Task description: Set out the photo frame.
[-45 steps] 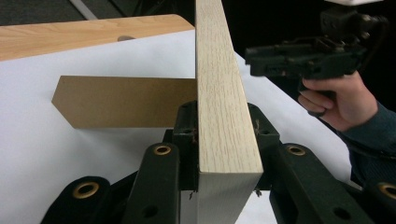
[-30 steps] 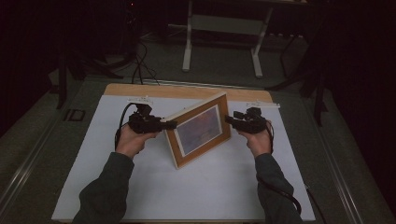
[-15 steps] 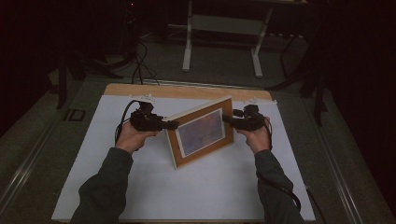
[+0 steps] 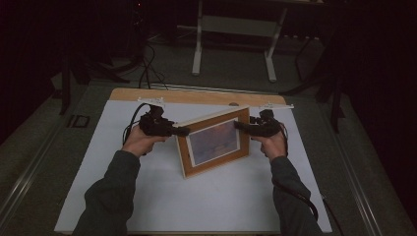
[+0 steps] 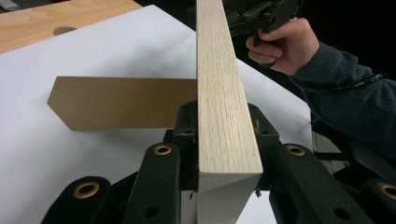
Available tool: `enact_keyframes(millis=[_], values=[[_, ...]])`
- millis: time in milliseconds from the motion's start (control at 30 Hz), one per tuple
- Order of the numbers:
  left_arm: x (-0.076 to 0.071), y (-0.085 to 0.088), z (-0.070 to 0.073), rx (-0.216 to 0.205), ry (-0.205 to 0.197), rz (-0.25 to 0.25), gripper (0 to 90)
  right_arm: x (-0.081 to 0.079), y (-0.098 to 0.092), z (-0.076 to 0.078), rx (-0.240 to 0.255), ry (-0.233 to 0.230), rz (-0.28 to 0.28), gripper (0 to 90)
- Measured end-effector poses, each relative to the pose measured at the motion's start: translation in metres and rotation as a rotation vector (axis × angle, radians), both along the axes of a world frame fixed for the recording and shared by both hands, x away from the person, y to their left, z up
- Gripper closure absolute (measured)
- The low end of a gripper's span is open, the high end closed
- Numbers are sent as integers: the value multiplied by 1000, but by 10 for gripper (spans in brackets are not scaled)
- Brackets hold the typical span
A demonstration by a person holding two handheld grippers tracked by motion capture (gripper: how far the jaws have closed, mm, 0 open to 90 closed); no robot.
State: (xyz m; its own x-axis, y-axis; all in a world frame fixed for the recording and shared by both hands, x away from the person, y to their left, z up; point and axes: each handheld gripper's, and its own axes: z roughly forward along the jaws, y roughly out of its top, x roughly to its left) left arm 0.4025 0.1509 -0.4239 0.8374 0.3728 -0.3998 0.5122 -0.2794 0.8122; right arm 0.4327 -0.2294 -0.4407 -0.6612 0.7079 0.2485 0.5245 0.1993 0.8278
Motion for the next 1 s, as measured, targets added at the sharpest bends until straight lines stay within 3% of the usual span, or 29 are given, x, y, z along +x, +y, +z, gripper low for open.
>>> enact_keyframes(millis=[333,633,833,1000], values=[[1,1,-2,4,-23,38,723,-7,-12,-2,19,10,2,510],[3,4,-3,0,-25,77,710,-19,-11,-2,-19,-15,-1,580],[6,-3,-6,-13,-14,75,694,-30,-14,-3,-28,-25,-18,616],[8,-15,-10,-27,1,27,690,-41,-16,-2,-36,-48,-17,619]])
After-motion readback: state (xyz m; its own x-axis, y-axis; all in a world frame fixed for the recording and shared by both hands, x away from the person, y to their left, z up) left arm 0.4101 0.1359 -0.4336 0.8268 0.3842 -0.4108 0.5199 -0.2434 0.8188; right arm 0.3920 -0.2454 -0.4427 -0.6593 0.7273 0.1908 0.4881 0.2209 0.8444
